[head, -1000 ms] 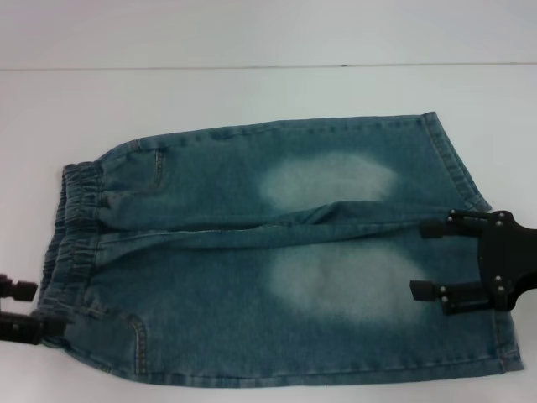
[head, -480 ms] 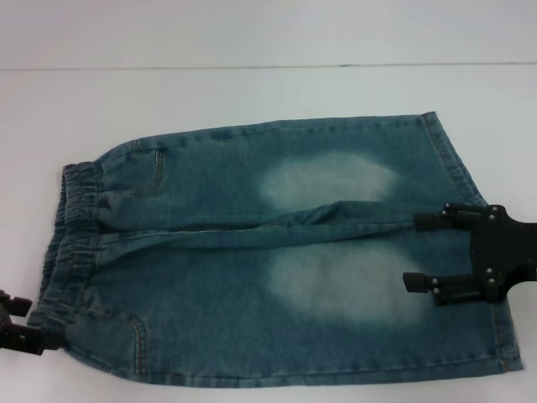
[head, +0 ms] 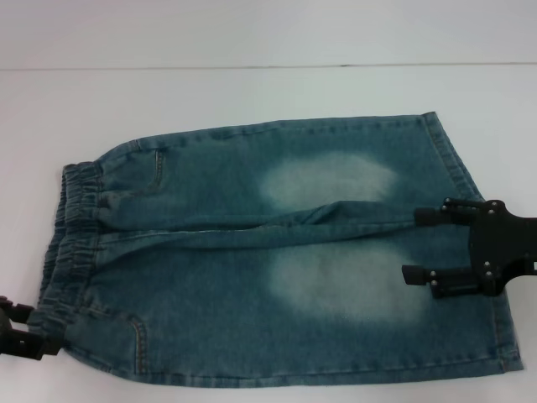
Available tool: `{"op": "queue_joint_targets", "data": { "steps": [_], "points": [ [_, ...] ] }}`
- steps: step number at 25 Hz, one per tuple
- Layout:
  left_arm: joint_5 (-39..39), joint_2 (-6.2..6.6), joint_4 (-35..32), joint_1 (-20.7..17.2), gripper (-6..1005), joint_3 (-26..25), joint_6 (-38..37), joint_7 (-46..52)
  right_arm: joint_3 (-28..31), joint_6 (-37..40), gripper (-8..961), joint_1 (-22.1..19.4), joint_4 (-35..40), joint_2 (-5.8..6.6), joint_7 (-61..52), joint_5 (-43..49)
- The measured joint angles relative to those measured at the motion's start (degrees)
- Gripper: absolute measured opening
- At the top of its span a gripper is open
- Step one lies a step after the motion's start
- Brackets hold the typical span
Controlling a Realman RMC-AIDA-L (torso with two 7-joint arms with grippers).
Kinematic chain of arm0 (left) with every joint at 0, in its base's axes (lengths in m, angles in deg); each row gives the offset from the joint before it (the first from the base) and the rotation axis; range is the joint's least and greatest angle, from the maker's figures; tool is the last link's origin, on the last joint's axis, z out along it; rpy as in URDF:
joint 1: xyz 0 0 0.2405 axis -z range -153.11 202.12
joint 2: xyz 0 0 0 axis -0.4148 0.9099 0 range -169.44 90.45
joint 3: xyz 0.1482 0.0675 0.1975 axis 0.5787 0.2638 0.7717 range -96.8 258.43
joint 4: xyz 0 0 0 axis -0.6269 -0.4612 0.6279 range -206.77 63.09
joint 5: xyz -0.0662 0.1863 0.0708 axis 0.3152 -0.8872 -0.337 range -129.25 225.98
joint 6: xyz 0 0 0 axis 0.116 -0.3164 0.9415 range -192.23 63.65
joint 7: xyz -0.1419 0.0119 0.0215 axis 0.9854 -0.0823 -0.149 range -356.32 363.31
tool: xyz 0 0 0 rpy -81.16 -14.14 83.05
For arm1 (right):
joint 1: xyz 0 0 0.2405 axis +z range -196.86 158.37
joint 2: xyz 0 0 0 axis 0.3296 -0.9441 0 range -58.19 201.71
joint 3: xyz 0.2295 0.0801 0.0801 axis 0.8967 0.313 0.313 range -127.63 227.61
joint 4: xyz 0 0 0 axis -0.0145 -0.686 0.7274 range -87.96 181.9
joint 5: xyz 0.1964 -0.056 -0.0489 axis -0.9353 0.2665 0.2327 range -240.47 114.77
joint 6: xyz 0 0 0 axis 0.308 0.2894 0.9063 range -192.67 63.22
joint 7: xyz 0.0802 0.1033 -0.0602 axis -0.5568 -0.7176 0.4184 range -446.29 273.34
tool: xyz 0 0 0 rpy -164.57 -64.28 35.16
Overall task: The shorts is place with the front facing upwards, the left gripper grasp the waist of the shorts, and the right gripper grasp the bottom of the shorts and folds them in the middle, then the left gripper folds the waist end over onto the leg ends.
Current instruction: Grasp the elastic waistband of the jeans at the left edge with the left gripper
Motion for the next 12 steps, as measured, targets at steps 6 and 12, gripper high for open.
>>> {"op": "queue_joint_targets", "data": {
  "steps": [6,12],
  "points": [
    [-0.03,-0.06,0.13,0.56,813,0.42,-0.31,-0.22,-0.03,-0.04,933,0.31,-0.65,0.02,-0.03,0.00],
    [-0.03,-0.09,0.86,1.13,777,1.38,-0.14,-0.22,-0.03,-0.46,932,0.34,-0.84,-0.05,-0.08,0.00]
  ]
}}
